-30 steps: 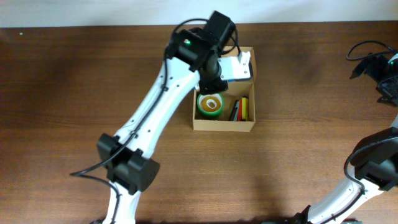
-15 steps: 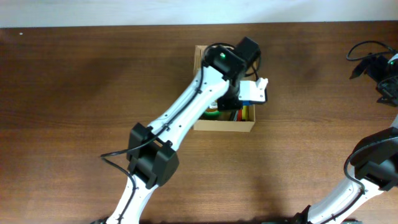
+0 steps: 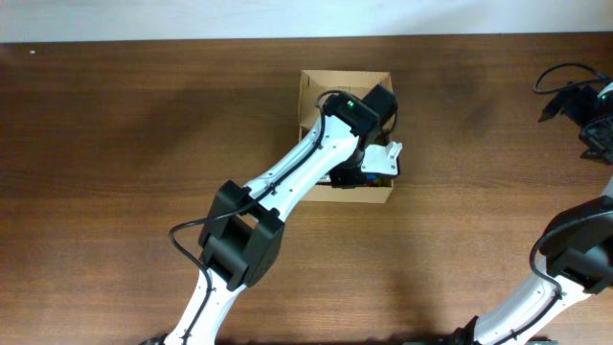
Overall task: Pack container
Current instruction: 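Lower the blue marker into the box and release, then move both grippers to the box lid flaps at the back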
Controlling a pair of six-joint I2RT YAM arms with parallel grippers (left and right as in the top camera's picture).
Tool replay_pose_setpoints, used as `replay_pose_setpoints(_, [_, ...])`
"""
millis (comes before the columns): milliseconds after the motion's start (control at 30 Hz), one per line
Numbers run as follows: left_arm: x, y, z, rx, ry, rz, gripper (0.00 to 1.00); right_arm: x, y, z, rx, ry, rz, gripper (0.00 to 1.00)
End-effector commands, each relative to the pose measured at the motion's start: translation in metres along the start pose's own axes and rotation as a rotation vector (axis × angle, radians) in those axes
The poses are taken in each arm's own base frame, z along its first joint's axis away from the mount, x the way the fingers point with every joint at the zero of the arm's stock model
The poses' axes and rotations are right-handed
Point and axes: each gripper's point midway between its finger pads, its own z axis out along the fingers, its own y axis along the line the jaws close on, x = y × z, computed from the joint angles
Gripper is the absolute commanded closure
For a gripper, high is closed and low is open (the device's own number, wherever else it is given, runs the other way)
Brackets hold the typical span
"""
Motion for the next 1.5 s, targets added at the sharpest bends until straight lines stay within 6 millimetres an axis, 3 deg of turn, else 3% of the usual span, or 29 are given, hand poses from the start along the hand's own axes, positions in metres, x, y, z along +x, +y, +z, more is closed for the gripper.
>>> replay_pose_setpoints(0, [0.006, -0.003, 0.014, 0.019, 0.03, -0.011, 0.99, 0.002, 0.0, -0.001, -0.002, 0.002, -0.002, 0.01])
replay_pose_setpoints(200, [0.007, -0.004, 0.015, 0.019, 0.031, -0.019, 0.98, 0.002, 0.0, -0.001, -0.002, 0.001, -0.002, 0.01])
replay_pose_setpoints(267, [0.007, -0.004, 0.015, 0.019, 0.03, -0.026, 0.91, 0.002, 0.0, -0.001, -0.002, 0.001, -0.002, 0.01])
replay_pose_setpoints(367, [0.006, -0.003, 0.016, 0.014, 0.027, -0.037, 0.7, 0.002, 0.0, -0.001, -0.002, 0.001, -0.002, 0.01])
replay_pose_setpoints(533, [0.006, -0.002, 0.016, 0.011, 0.026, -0.046, 0.65, 0.002, 0.0, -0.001, -0.002, 0.001, -0.002, 0.01])
replay_pose_setpoints(600, [0.006, 0.0, 0.016, 0.005, 0.028, -0.052, 0.66, 0.002, 0.0, -0.001, -0.002, 0.001, -0.002, 0.01])
replay_pose_setpoints(733, [0.009, 0.011, 0.013, -0.054, 0.045, -0.107, 0.98, 0.002, 0.0, -0.001, -0.002, 0.0, -0.002, 0.01])
replay_pose_setpoints(833, [0.01, 0.016, 0.002, -0.092, 0.04, -0.132, 0.98, 0.001, 0.0, -0.001, -0.003, -0.003, -0.002, 0.01])
replay_pose_setpoints(1000, [0.011, 0.031, -0.043, -0.174, -0.045, -0.201, 0.98, 0.0, 0.0, 0.005, 0.0, 0.008, -0.001, 0.01])
replay_pose_setpoints(1167, [0.026, 0.06, -0.11, -0.37, -0.129, -0.343, 0.98, 0.001, -0.002, 0.01, 0.004, 0.027, 0.002, 0.01])
replay_pose_setpoints(1367, [0.066, 0.095, -0.196, -0.576, -0.298, -0.6, 0.98, -0.006, 0.005, 0.01, -0.036, 0.002, 0.0, 0.01])
replay_pose_setpoints(1467, [0.113, 0.124, -0.23, -0.709, -0.353, -0.852, 0.98, -0.011, 0.027, 0.008, -0.156, -0.01, -0.009, 0.01])
